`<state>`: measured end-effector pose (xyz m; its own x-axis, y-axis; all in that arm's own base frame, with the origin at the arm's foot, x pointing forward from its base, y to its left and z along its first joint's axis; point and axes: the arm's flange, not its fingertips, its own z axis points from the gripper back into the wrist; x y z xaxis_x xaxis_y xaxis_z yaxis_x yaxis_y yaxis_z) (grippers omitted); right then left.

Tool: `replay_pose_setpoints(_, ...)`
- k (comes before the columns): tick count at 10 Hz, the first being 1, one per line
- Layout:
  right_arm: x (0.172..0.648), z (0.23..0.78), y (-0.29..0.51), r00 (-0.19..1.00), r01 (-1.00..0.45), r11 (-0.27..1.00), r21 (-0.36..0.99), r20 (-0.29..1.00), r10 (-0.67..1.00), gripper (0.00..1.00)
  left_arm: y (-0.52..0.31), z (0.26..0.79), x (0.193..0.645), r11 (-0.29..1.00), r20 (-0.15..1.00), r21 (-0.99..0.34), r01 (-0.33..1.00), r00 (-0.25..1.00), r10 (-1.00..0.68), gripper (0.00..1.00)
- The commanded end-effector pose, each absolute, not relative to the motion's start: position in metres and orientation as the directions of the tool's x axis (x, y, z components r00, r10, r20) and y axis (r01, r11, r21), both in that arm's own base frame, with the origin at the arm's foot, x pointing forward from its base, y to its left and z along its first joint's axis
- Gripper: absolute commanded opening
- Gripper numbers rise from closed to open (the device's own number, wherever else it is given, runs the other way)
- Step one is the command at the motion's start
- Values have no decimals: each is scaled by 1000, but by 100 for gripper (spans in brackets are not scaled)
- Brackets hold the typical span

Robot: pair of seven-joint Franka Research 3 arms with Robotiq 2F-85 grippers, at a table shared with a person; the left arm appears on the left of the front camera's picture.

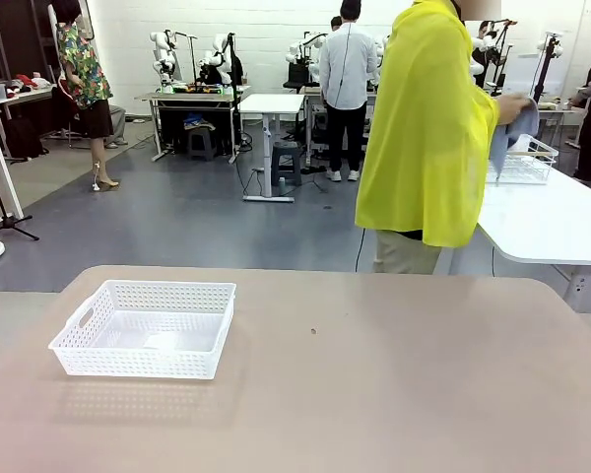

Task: Clean and organize the cups into the basket.
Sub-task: Pick up the Organizing basket and move it to the center of the table, then pick up the Reusable plastic cup from the right side of the table and place it inside the Organizing basket.

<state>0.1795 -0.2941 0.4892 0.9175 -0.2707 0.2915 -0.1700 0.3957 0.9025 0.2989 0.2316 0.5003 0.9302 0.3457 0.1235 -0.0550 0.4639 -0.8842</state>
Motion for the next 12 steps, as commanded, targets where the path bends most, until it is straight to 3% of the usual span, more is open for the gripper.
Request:
replay_pose_setpoints(1, 179, 486, -293, 911, -194, 380, 904, 310, -271, 100, 234, 503, 299, 462, 133, -886, -43, 930, 342, 100)
replay_pose_setpoints(12, 179, 486, -293, 911, -194, 380, 904, 310, -271, 100, 234, 503, 299, 462, 133, -886, -43, 930, 342, 100)
